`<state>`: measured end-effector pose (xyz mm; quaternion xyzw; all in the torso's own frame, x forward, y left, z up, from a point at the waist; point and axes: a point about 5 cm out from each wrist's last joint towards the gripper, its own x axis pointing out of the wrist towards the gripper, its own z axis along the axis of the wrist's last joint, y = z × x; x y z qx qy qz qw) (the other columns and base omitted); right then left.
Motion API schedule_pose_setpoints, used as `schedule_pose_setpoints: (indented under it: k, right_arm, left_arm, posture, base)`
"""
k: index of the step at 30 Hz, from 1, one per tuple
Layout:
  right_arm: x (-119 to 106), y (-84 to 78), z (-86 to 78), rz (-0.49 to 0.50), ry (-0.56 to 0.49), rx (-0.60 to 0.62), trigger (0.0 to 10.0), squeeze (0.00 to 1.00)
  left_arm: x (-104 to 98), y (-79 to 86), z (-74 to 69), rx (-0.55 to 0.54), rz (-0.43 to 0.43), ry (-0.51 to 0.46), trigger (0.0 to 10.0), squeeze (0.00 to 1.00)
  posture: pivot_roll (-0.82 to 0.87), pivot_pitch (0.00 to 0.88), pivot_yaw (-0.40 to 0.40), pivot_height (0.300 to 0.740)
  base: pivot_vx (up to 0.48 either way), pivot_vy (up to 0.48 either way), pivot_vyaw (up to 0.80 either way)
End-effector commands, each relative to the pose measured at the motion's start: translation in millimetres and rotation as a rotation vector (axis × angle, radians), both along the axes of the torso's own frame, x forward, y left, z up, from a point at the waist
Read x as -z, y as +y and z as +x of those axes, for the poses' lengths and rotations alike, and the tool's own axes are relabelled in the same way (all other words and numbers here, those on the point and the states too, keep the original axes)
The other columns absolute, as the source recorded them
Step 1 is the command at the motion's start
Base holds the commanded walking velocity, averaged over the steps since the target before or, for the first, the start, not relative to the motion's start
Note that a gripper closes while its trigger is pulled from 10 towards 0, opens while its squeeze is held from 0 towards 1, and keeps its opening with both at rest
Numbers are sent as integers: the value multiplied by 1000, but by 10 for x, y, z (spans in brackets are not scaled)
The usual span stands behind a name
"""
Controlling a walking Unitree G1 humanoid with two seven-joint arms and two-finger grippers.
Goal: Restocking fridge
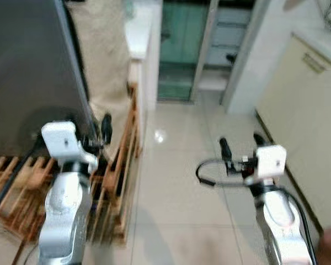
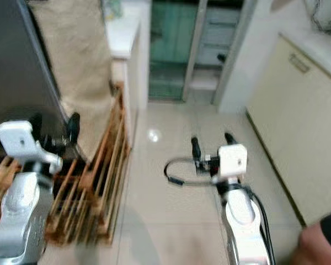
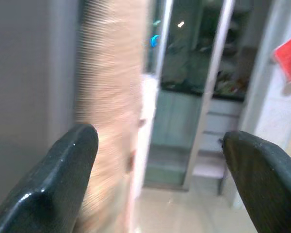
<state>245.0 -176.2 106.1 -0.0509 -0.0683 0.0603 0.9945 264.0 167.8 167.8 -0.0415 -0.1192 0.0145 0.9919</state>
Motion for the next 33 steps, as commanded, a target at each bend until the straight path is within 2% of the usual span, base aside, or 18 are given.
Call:
schedule_pose_setpoints:
  k: [1,13,18,22,25,33]
  right_arm:
    - [7,7,18,6,7,-2,10000,0]
    - [36,50,38,0,22,-21,10000,0]
    - [55,51,55,41,38,-1,10000,0]
    - [53,59,91,36,36,-5,10000,0]
    - [63,74,95,29,37,-8,10000,0]
    - [98,69,56,20,49,-10,10000,0]
  left_arm:
    - [2,9,-8,-6,17,7,10000,0]
    - [-97,60,41,-24,12,-19,10000,0]
    - [-37,9,137,-5,12,28,10000,0]
    - [-15,-78,271,30,-9,66,10000,0]
    - [-13,-100,311,40,-9,75,10000,0]
    - [40,-12,366,-27,-7,118,10000,0]
  posture:
    - [-117,0,-15,740]
    - [-125,0,-5,740]
    - [-127,0,1,740]
    - [-132,0,9,740]
    - [-135,0,12,740]
    - [-143,0,14,740]
  base:
    - [0,0,0]
    - [0,0,0]
    - [0,0,0]
    - [0,0,0]
    - [0,0,0]
    - [0,0,0]
